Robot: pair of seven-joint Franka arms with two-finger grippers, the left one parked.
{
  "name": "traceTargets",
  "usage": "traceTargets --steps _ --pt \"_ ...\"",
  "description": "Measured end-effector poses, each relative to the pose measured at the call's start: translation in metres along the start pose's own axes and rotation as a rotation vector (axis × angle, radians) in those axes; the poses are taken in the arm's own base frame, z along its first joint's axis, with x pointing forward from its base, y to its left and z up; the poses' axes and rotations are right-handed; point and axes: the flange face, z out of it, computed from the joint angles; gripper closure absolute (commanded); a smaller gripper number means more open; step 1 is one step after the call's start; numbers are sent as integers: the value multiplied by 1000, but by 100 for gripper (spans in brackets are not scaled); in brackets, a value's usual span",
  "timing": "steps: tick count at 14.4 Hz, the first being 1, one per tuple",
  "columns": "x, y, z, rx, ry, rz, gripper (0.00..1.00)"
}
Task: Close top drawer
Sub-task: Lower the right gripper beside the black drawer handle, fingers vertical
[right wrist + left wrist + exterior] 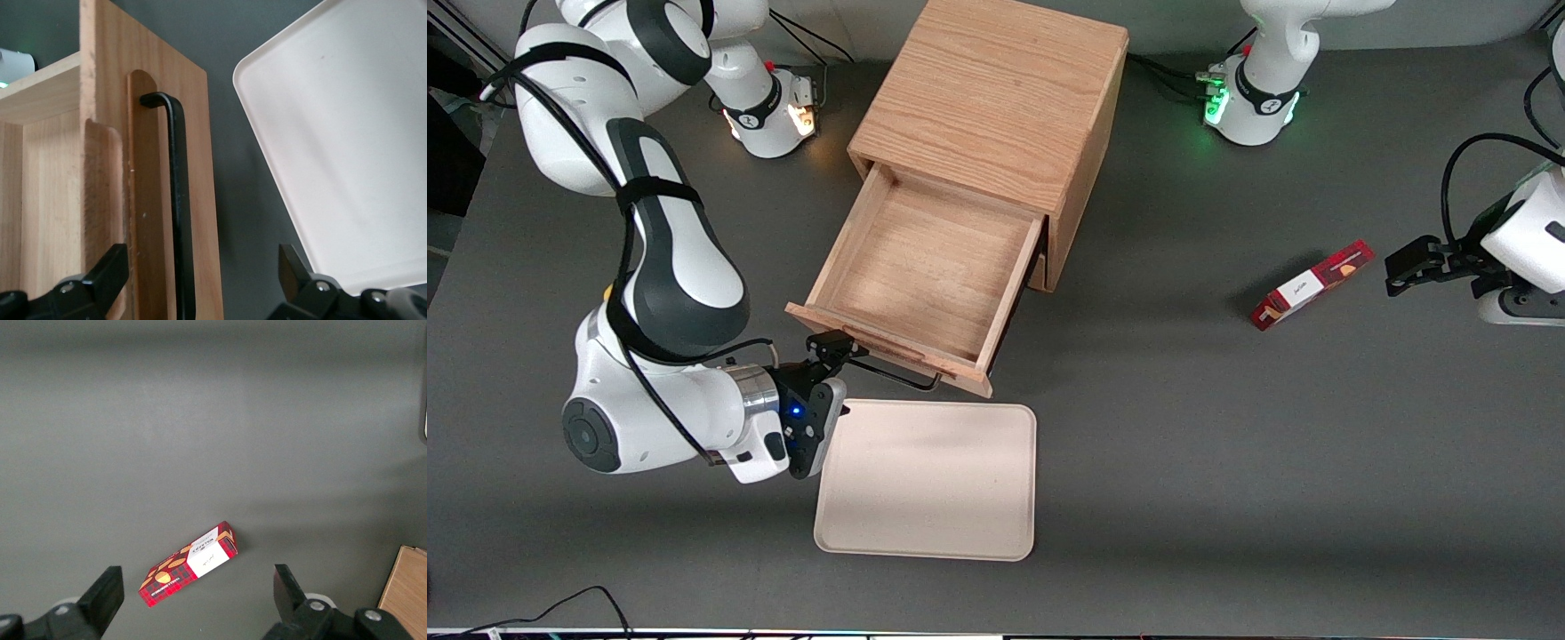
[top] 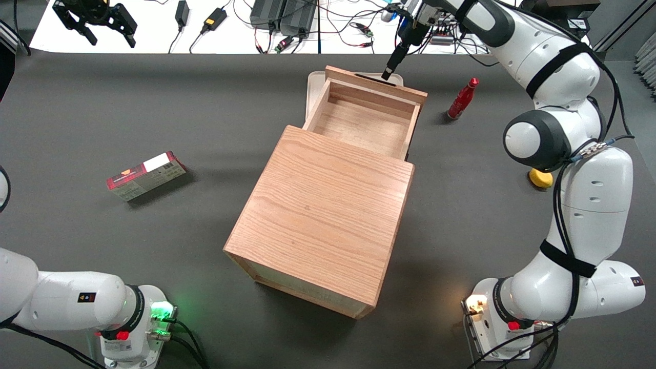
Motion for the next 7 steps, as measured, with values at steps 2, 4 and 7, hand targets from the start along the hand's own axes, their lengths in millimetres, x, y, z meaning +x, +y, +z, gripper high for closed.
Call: traceTargets --steps 2,4,7 --pt "0 3 5 10 -1 22 0" --pt "0 3 6 13 -3 37 0" --pt "1 4 12 18 -8 69 0"
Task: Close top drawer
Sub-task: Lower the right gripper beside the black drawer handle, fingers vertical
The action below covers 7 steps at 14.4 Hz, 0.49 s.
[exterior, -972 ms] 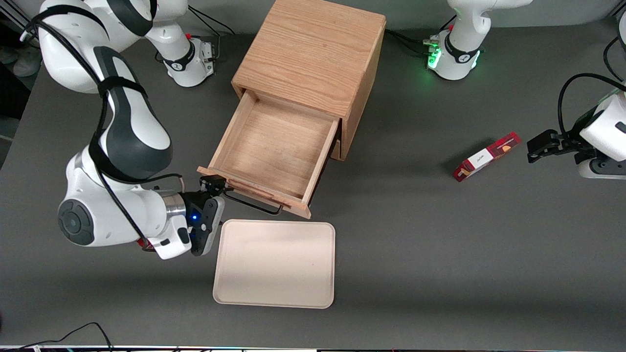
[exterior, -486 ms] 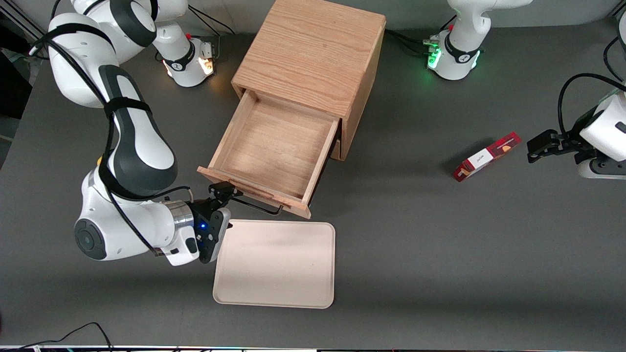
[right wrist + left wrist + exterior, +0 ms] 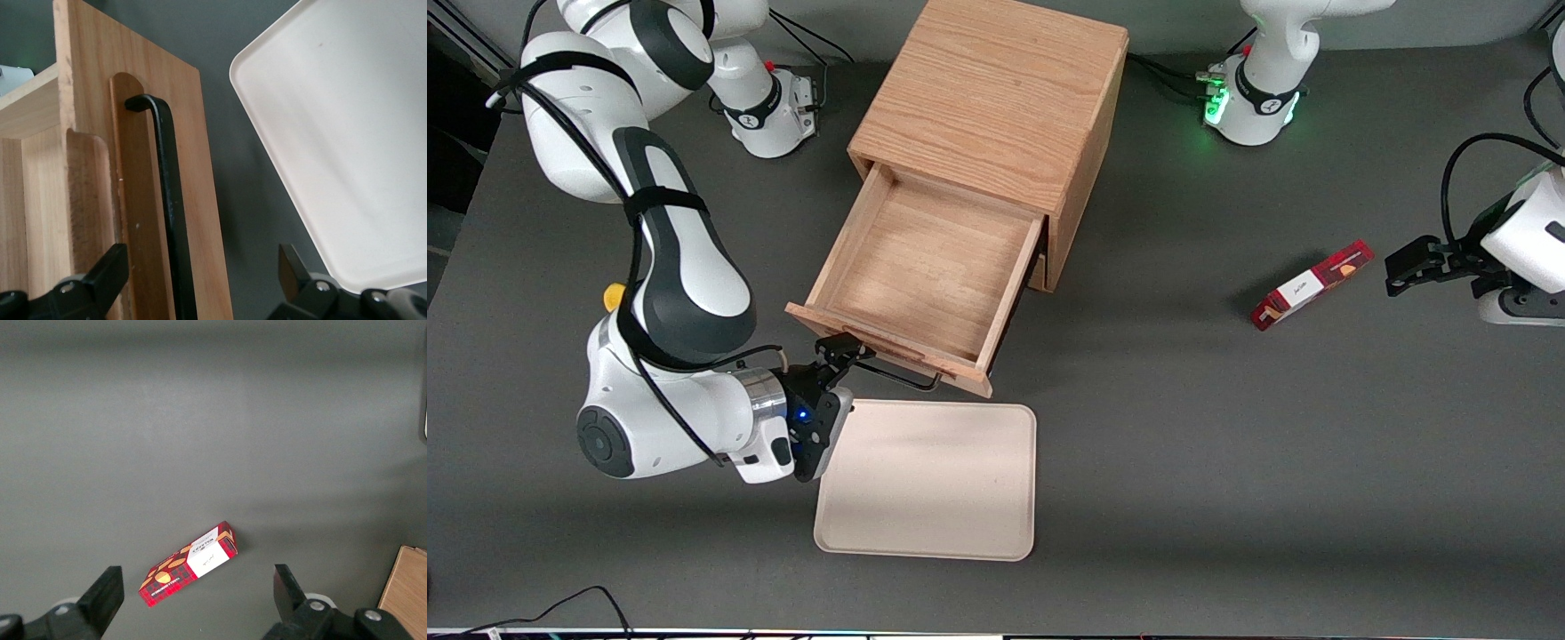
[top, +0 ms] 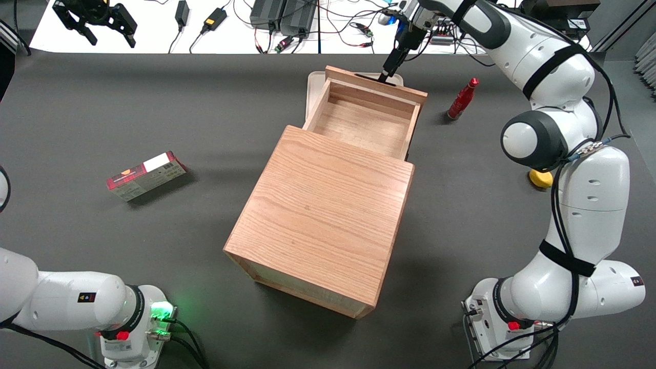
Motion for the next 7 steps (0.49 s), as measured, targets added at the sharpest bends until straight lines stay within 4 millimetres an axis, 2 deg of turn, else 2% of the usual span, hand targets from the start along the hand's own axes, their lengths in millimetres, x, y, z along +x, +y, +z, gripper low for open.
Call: traceTargets --steps 3,7 --pt "0 5 10 9 -8 37 0" --pt "4 1 14 10 -14 41 0"
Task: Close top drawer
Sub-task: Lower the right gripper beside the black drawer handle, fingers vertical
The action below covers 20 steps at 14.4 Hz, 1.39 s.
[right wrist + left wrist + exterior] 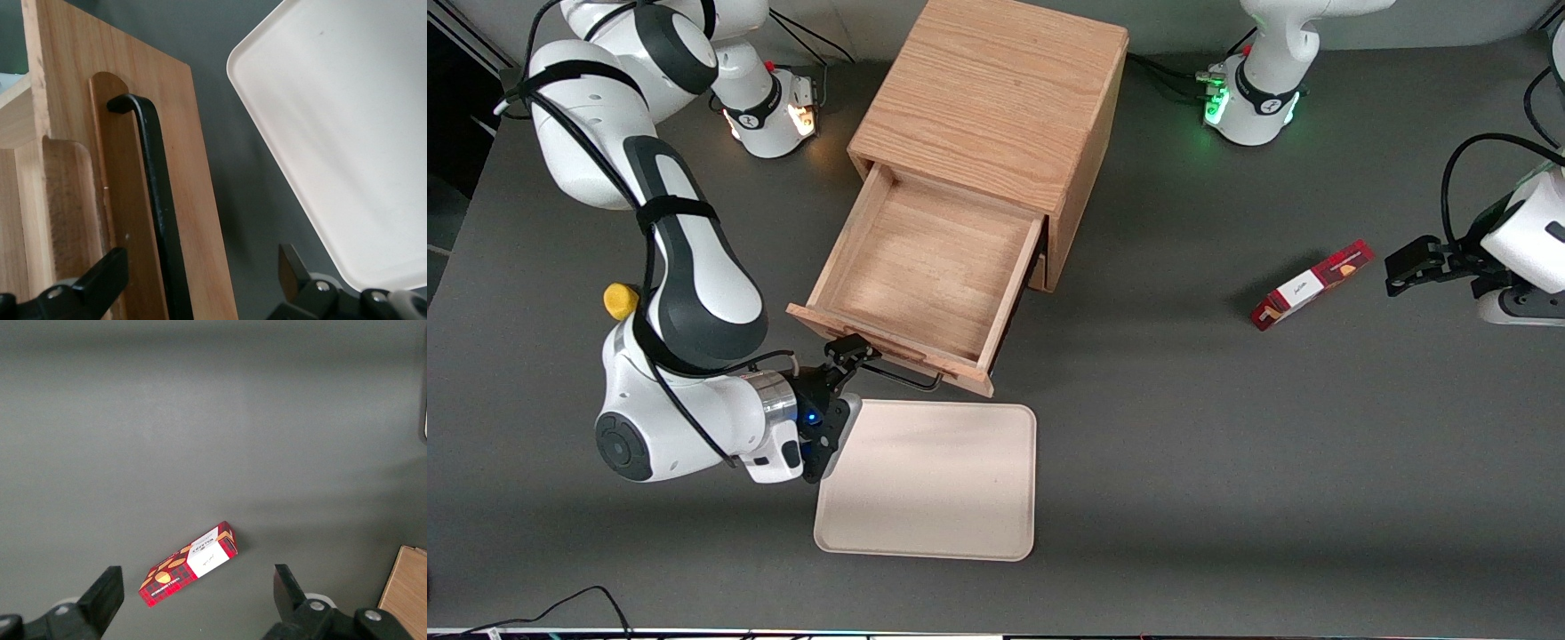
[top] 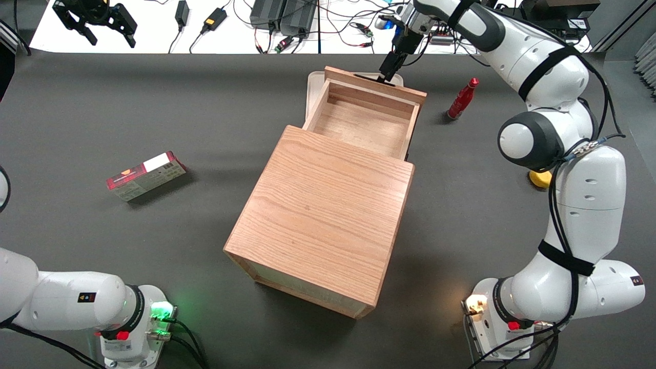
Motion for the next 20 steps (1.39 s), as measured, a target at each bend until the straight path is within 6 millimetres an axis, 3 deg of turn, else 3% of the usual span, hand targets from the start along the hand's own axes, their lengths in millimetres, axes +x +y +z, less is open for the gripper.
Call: traceTargets --steps 10,20 --pt "-3 6 5 -1 -18 15 0" --pt "3 -5 10 3 -28 64 0"
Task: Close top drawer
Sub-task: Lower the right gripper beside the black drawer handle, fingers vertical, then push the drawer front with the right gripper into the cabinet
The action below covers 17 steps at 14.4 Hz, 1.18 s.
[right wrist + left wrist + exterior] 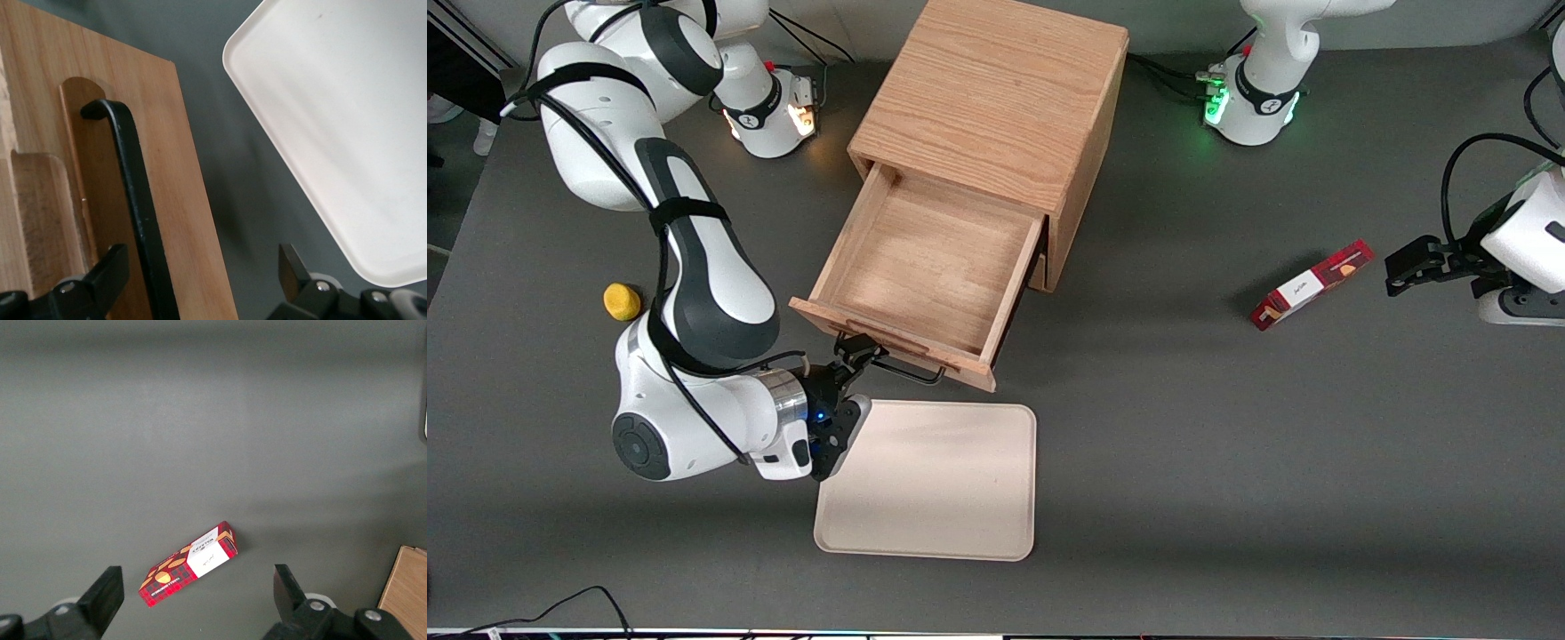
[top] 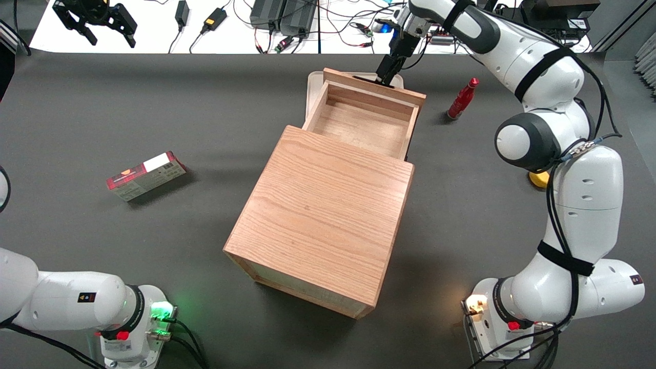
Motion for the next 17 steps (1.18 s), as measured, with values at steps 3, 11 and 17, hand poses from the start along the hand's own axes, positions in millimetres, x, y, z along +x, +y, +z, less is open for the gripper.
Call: traceTargets --steps 3,11,17 --pt "2 -17 2 2 -16 -4 0" --pt "-4 -54 17 -34 -25 -4 0" --pt "-12 -74 44 -58 -13 3 0"
